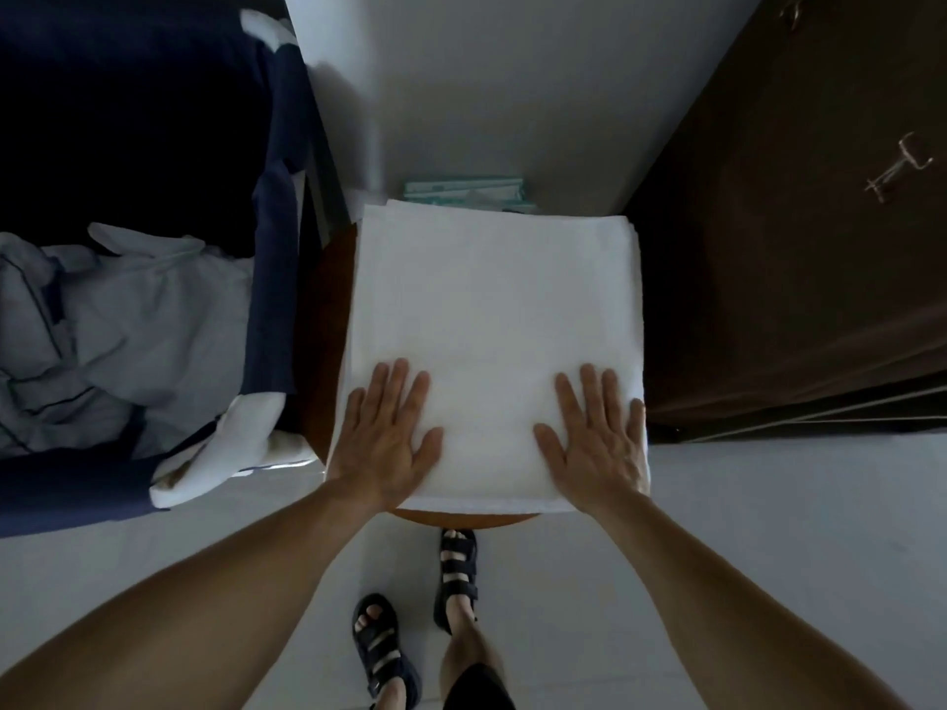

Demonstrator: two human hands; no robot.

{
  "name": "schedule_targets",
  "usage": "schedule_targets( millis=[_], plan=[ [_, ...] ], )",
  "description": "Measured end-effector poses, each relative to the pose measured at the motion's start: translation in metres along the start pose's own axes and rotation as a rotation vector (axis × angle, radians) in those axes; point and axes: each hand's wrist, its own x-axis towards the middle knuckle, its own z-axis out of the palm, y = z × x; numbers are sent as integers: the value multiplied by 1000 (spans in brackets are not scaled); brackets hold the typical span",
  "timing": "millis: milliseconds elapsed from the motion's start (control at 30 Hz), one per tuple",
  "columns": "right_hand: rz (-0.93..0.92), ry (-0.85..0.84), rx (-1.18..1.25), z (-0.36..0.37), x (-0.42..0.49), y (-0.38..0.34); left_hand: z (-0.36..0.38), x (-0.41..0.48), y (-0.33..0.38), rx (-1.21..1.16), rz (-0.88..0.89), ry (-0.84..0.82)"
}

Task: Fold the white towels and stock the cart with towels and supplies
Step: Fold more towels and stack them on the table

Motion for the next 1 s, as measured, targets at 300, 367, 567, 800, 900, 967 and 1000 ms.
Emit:
schedule_targets(
  millis=[300, 367, 567, 800, 900, 967, 1000],
  plan=[
    [-238, 118, 78, -52, 37, -41, -109, 37, -1, 21, -53, 109],
    [-302, 145, 110, -76, 52, -71, -143, 45, -17, -15, -105, 180],
    [-503, 191, 158, -140, 77, -173, -198, 11, -132, -43, -327, 262],
    [-710, 191, 247, -174, 112, -329, -206, -39, -297, -122, -591, 239],
    [-693, 49, 164, -167, 134, -398, -202, -28, -364, -154, -582, 192],
    [-642, -50, 128, -151, 152, -439, -195, -14, -403, -171, -560, 171],
    [-612, -100, 113, -140, 163, -458, -191, -7, -420, -182, -549, 160]
  ],
)
